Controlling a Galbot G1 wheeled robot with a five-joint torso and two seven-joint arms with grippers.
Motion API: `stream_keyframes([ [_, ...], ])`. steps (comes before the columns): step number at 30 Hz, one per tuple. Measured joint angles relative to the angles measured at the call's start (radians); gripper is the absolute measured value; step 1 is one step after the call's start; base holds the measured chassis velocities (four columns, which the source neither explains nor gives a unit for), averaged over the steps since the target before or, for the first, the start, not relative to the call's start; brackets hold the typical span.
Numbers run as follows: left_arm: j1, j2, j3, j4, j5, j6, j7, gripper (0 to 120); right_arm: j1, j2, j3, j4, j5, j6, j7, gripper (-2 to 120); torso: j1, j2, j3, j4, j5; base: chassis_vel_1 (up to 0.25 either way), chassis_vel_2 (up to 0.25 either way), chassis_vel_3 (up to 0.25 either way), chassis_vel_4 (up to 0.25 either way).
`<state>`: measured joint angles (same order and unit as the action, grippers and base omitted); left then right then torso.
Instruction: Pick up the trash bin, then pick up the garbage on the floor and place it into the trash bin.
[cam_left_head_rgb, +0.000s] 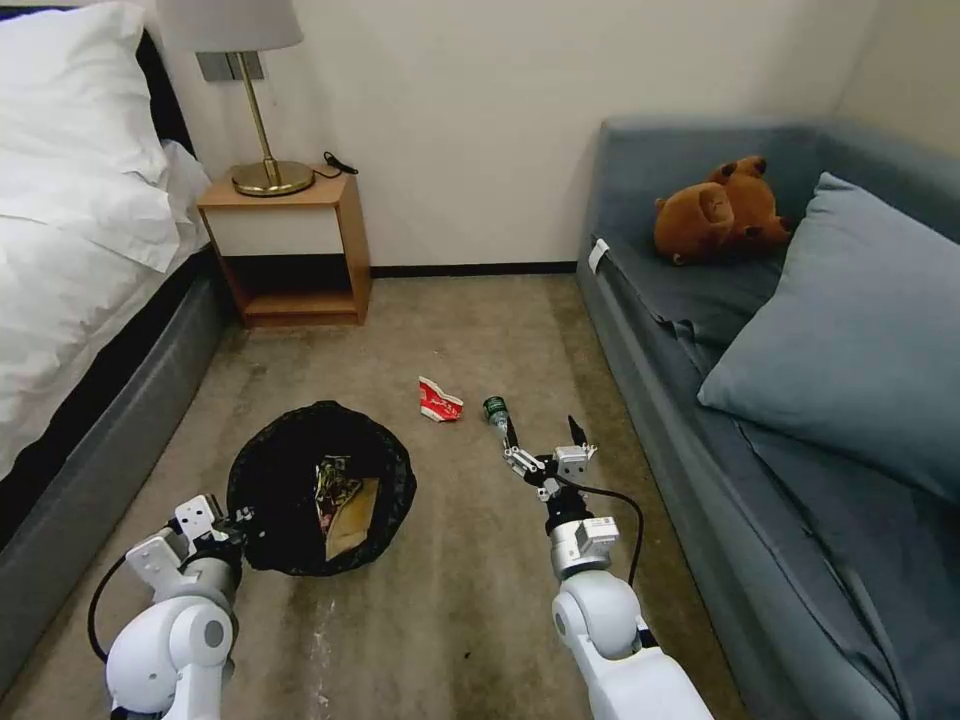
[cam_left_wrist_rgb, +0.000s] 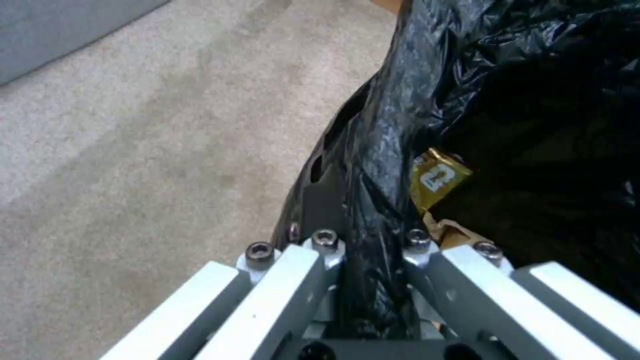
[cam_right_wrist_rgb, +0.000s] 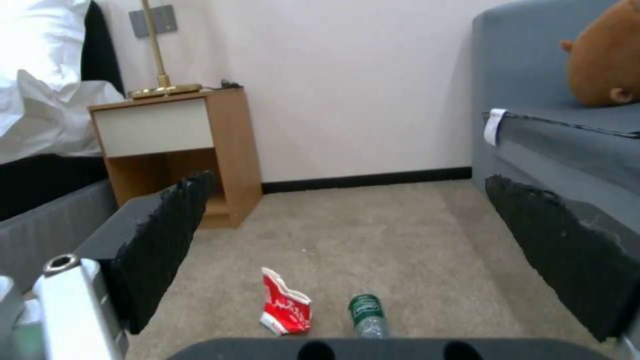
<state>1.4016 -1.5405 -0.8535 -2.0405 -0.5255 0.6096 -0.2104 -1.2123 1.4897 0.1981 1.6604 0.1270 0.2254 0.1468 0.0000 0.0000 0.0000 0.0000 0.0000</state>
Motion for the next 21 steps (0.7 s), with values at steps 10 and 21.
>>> stream_keyframes([
  [10,-0.002,-0.007,0.002,-0.003,0.007,-0.007,0.0,1,0.004,0.0,-0.003,-0.007,0.0,0.007,-0.006,99,0.0,0.0,0.0,0.0,0.0,0.0,0.0,0.0,0.0],
  [21,-0.008,-0.009,0.003,0.001,0.01,-0.011,0.002,1,0.008,-0.003,-0.001,-0.006,0.002,0.007,-0.007,99,0.0,0.0,0.0,0.0,0.0,-0.017,0.015,0.014,-0.016],
])
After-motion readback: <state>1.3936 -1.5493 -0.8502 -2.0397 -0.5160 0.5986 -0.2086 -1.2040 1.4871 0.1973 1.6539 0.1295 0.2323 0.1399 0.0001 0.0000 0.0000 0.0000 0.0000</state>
